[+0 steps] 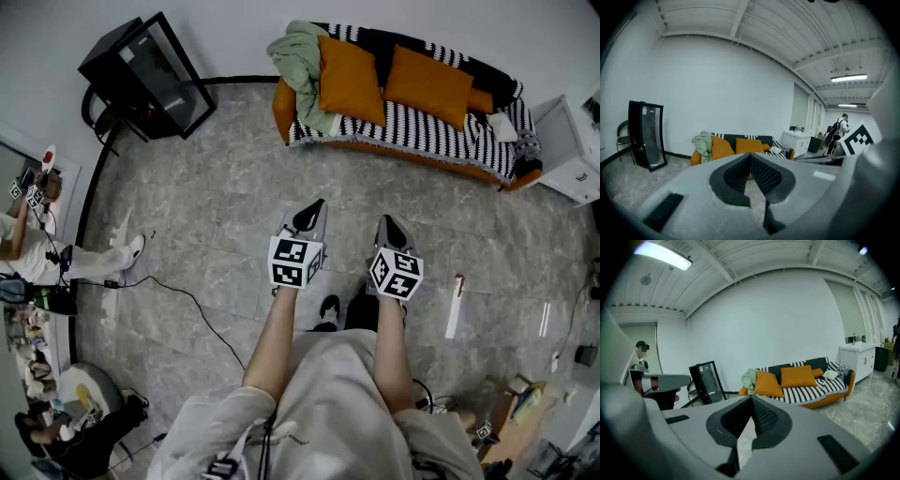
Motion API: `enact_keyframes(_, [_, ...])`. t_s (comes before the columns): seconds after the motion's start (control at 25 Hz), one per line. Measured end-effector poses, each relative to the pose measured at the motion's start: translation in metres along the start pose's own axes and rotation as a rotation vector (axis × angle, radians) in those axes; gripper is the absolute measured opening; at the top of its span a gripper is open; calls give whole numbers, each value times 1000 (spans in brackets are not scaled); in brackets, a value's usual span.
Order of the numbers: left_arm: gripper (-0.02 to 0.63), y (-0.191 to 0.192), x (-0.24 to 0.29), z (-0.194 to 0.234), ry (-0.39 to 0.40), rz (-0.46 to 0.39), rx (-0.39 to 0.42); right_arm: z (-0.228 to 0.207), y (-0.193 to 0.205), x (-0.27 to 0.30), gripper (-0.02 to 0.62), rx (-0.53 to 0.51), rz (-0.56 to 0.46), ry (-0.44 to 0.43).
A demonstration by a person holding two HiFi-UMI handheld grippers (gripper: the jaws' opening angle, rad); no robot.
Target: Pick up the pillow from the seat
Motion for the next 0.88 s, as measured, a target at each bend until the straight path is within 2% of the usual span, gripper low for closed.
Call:
enact_keyframes(0.24, [9,0,22,25,-5,33,32,1,5,39,6,13,12,11])
enact_keyframes(0.56, [9,-13,72,52,1,42,28,-5,-29,112,6,-41,25,-14])
enact_keyframes(0.76, [10,-21,121,80,-60,135,75,-12,-47,162,6,-19,20,-75])
enact_keyframes(0.88, [9,-32,150,96,-84,142,60,-24,-64,193,6,36,6,-102])
Point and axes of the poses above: the fingertips, and each gripper's own axes: x forward along the fingers, z to its left, y out of its underside, the point moved 5 cm from there along -x, backward along the fingers, and after that the axes turned 1 degree about -x, right-handed, at the moved point
